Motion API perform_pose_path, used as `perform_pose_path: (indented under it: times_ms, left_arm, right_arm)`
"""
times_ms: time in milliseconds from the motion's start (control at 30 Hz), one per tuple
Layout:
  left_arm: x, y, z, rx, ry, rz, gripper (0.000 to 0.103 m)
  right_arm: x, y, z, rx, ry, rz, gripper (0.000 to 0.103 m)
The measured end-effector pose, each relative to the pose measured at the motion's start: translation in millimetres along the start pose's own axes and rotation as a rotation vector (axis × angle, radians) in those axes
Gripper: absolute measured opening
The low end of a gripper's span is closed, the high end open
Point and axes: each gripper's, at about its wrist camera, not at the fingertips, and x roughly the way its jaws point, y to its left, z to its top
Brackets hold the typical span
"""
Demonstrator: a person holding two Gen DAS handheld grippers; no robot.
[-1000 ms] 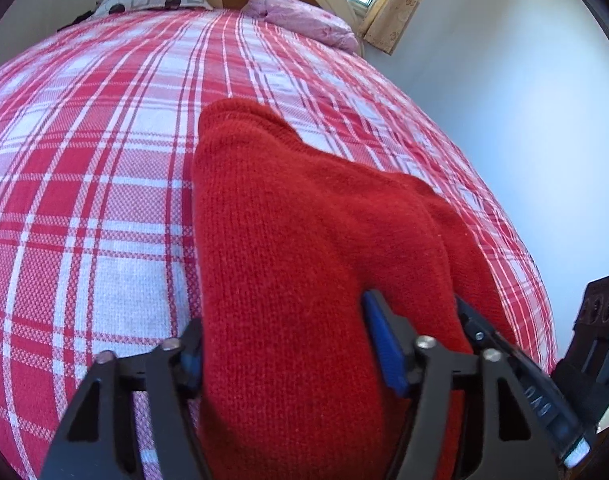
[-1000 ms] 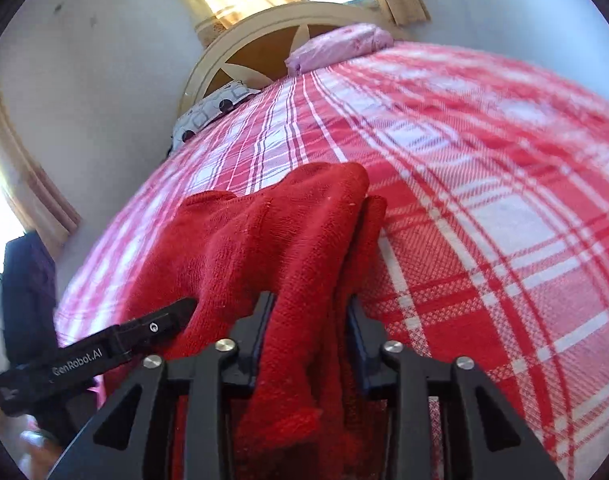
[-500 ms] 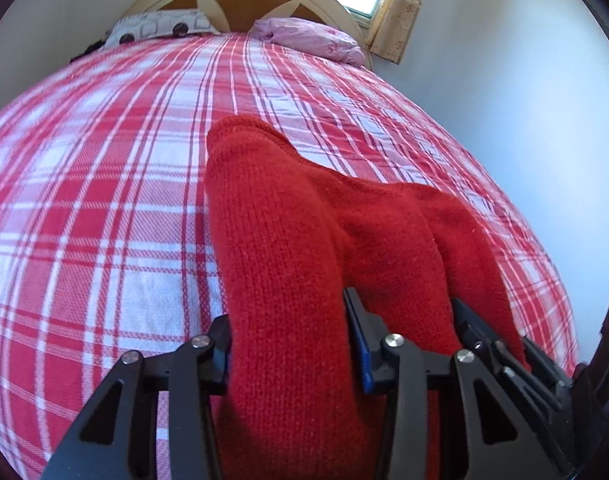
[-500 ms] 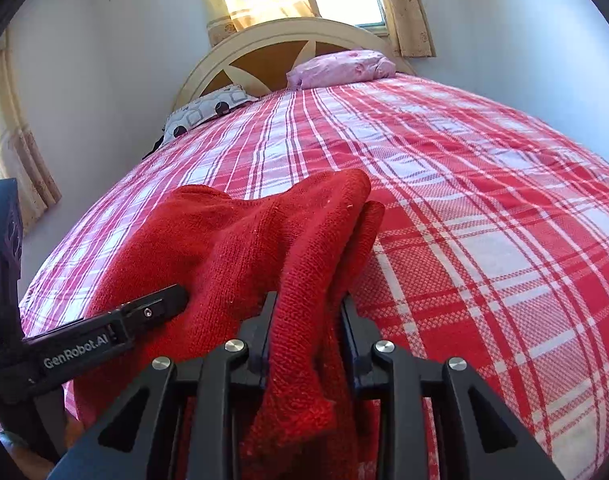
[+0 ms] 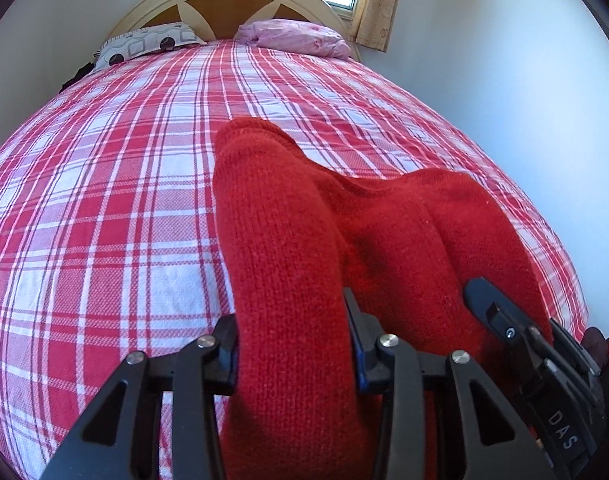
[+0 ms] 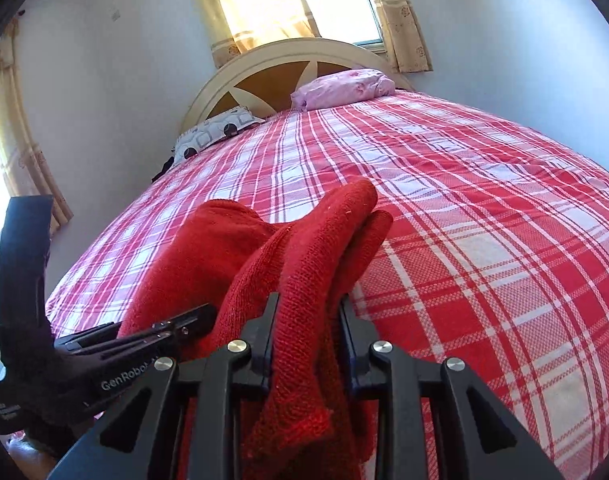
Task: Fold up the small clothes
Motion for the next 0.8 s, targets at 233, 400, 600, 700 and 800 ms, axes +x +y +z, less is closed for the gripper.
perform_pose_path:
  times_ms: [233,400,600,700,800]
  left_arm:
    - [-18.9,7.2,-4.5,0.001,-0.032,0.012,0.041]
    - [-26.8,17.9,-5.6,-0.006,-0.048,0.030,0.041]
    - [-37.7,33.9,-8.7,-0.024,-0.060,0.047,0.041]
    - [-43.4,44.1,-9.1,-0.033,-0.072,0.066,0.041]
    - [-48.7,59.0,-8.6,-0.051,-0.080,0.078,0.041]
  right_arm:
    - [-9.9,15.5,-3.2,-0.018,-0.006,0.026,0.027]
    - [-11.5,30.8,-3.4,-0.039,-0.007,0.036,0.027]
    - [-11.2,46.8,-2.6,-0.059,-0.002,0.063,0.027]
    - [-9.1,59.4,-1.6,-0.075,0.003,0.083,0.027]
    - [-5.1,75.2,-0.7,-0.095,0.008,0.106,0.027]
